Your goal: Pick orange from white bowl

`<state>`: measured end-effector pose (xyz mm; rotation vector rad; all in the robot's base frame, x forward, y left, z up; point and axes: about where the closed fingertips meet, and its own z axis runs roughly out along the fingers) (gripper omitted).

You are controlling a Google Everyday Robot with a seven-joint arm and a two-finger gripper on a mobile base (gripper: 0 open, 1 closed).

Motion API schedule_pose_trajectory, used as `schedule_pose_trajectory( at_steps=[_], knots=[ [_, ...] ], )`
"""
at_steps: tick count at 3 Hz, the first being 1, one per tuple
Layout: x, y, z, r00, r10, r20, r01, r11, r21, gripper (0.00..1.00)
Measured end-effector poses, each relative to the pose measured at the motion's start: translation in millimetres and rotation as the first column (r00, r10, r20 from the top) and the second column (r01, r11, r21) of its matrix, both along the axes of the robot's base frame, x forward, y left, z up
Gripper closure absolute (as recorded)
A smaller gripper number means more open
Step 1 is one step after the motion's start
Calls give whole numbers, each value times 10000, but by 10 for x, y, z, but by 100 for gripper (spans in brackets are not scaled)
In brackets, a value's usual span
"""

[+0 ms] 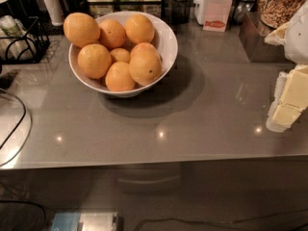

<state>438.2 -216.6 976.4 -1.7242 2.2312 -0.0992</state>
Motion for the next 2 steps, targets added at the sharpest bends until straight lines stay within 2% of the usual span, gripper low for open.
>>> schedule_pose_trajectory(
  at_steps=[1, 2],
  knots=[
    [0, 0, 0, 10000, 0, 0, 0, 10000, 0, 0],
    [143, 53, 63, 9995, 223, 227, -234, 9984, 510, 0]
  ],
)
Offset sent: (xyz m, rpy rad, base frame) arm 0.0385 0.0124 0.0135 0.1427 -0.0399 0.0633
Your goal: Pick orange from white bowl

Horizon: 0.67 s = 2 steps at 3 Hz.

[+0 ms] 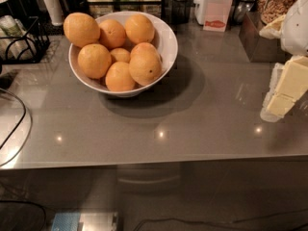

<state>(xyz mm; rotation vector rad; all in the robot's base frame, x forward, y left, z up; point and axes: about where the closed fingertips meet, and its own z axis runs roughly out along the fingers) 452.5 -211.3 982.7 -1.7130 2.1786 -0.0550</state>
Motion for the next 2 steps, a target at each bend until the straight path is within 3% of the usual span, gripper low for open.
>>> schedule_pose_trajectory(
  at_steps=[1, 2],
  knots=[
    [331, 474, 233, 9894, 1334, 574, -1376, 9875, 765, 0],
    [506, 1120, 533, 9479, 2940, 1228, -3088, 9425, 1275, 0]
  ],
)
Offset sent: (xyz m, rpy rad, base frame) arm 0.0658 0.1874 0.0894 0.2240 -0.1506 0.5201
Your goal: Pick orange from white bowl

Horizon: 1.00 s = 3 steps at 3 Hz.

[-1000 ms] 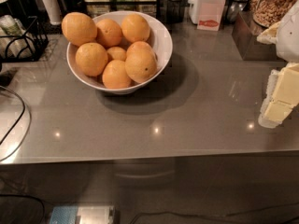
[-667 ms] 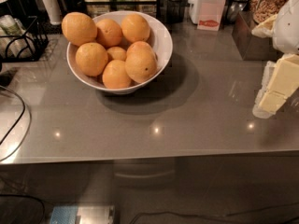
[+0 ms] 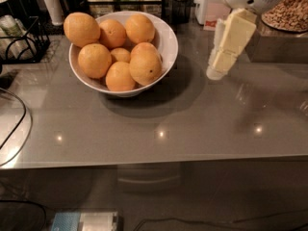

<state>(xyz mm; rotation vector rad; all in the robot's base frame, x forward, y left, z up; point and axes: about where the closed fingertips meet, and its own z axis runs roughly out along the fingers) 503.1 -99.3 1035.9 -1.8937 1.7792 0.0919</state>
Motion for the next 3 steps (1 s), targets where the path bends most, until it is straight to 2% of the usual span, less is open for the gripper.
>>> schedule_pose_trajectory(
  at_steps=[1, 2, 3],
  knots=[
    [39, 577, 194, 9898, 1400, 254, -1406, 9898, 236, 0],
    [136, 1072, 235, 9724, 2323, 223, -2329, 9721, 292, 0],
    [154, 1132, 257, 9720, 2320, 371, -2333, 9718, 340, 0]
  ],
)
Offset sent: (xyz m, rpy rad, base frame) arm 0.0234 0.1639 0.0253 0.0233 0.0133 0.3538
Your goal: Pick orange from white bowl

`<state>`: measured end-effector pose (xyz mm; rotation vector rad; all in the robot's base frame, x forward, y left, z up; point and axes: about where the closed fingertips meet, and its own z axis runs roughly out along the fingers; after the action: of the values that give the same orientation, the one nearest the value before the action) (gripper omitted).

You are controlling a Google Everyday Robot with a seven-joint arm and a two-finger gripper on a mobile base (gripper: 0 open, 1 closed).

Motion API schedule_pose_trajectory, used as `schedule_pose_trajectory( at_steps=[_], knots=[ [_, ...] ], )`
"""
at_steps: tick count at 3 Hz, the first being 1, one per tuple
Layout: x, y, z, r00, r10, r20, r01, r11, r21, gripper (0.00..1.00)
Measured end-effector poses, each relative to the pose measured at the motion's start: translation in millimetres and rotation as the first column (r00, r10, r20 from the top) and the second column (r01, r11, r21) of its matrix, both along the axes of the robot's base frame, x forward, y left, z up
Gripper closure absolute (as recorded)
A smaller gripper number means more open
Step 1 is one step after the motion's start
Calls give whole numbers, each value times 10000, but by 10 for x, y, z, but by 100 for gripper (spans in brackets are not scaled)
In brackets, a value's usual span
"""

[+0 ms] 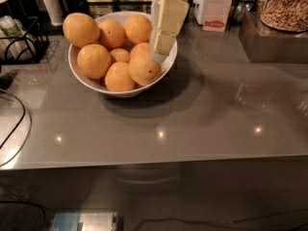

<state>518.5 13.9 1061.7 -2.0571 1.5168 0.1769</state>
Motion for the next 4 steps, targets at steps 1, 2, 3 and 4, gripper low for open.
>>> schedule_pose_trajectory(
  at_steps=[1, 2, 3, 4],
  knots=[
    [90, -87, -42, 9979, -554, 335, 567, 9977, -375, 0],
    [615, -298, -111, 9864, -1111, 1211, 1160, 9927, -338, 0],
    [1214, -315, -287, 9869, -771, 1416, 735, 9968, 303, 0],
    [1601, 82, -514, 9923, 593, 1085, -777, 9817, 1741, 0]
  ],
)
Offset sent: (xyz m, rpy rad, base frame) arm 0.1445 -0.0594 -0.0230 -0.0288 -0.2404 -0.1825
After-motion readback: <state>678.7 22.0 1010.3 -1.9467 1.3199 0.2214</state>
